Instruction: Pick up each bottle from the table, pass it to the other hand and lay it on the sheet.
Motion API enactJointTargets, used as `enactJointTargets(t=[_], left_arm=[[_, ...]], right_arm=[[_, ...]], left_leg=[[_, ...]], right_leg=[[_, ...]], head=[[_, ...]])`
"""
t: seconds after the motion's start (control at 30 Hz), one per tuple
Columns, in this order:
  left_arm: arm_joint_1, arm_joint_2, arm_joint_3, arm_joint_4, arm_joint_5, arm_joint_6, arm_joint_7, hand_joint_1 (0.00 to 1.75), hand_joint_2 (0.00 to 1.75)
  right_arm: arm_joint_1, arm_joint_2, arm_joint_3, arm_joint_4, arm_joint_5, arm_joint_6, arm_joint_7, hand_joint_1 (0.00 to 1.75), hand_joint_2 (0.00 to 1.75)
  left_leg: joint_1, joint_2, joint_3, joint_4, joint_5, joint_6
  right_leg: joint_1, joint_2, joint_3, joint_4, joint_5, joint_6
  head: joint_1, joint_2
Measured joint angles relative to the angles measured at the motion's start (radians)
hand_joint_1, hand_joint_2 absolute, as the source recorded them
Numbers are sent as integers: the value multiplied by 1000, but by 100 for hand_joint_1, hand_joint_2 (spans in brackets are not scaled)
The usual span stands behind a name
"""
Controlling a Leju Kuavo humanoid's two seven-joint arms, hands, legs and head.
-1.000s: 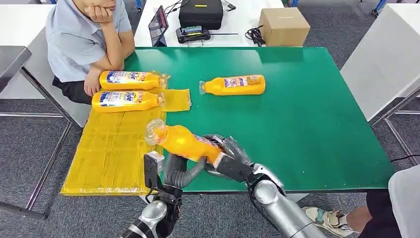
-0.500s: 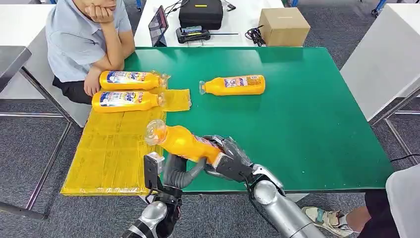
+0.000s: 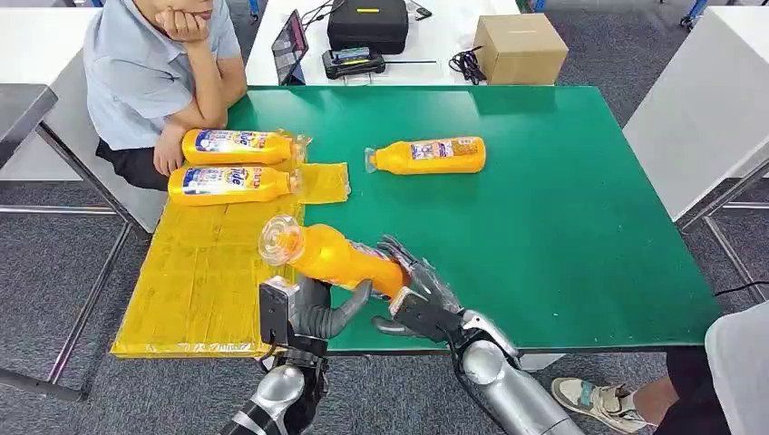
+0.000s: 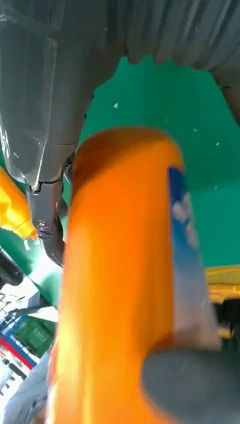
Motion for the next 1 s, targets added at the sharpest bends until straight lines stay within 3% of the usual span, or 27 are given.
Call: enactJointTargets(t=[0.37, 0.43, 0.53, 1.0], left_arm=[[26, 9, 14, -68, -76, 21, 23, 175, 175], [21, 19, 14, -68, -218, 117, 31, 175, 175], [6, 45, 30, -61, -653, 216, 128, 175, 175], [-78, 166, 81, 12, -1365, 78, 427, 175, 175]], right_arm=[[25, 7, -23, 0, 24, -27, -10, 0, 175], [30, 8, -26, -1, 33, -34, -15, 0, 175], [40, 13, -43, -2, 56, -32, -24, 0, 175], [59, 43, -92, -19, 80, 31, -41, 0, 175]], left_leg=[[0, 0, 0, 0, 0, 0], [0, 0, 0, 0, 0, 0], [0, 0, 0, 0, 0, 0], [0, 1, 0, 0, 0, 0]], right_leg=[[0, 0, 0, 0, 0, 0], [0, 0, 0, 0, 0, 0], [0, 0, 0, 0, 0, 0], [0, 0, 0, 0, 0, 0]], head=[[0, 0], [0, 0], [0, 0], [0, 0]])
